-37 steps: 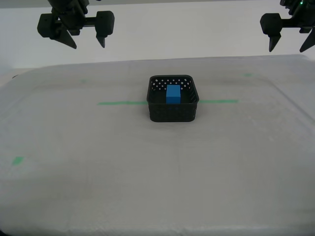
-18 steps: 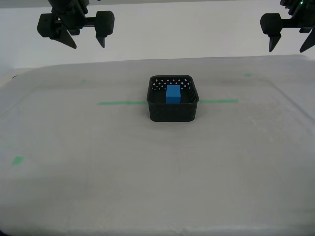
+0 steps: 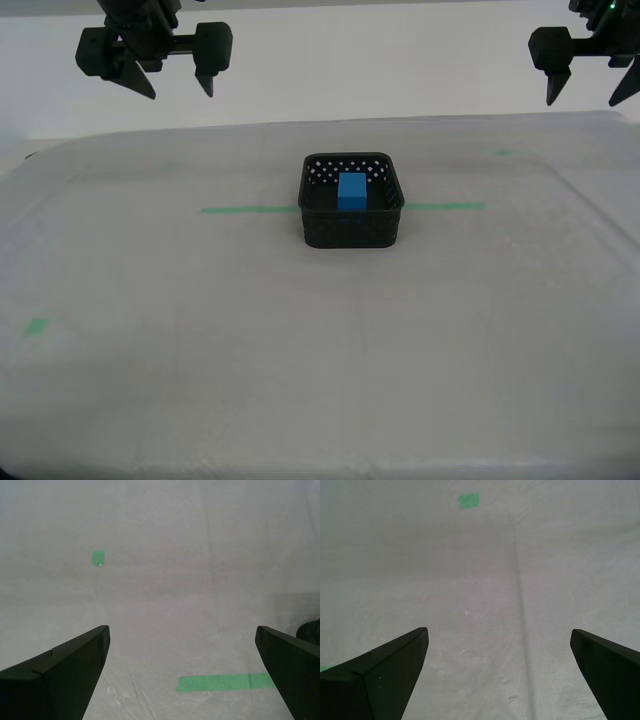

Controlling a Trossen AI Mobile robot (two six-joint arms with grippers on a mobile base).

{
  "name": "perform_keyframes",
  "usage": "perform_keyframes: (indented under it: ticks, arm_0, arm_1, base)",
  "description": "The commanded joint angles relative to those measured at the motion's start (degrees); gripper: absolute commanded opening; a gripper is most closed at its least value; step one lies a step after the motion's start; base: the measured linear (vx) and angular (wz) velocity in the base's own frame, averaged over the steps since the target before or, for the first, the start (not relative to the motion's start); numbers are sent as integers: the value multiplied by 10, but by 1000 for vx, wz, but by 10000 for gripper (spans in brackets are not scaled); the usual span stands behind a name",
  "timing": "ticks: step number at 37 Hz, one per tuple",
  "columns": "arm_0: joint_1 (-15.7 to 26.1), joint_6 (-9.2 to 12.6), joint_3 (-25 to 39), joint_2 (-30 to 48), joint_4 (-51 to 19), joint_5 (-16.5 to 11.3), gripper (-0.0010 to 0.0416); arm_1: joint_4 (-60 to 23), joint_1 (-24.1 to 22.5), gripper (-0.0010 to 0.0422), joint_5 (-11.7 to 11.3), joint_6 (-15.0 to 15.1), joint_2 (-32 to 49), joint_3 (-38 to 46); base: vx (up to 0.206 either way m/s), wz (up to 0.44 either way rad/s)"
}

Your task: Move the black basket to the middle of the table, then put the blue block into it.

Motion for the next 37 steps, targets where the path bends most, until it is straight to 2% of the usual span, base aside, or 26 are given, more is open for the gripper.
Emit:
perform_keyframes:
  ticks: [1,37]
  arm_0:
    - [0,1,1,0,1,0,399]
    - [0,1,1,0,1,0,399]
  arm_1:
    - [1,0,400,2,1,-1,0]
    - [1,0,400,2,1,-1,0]
  base:
    - [0,0]
    - [0,0]
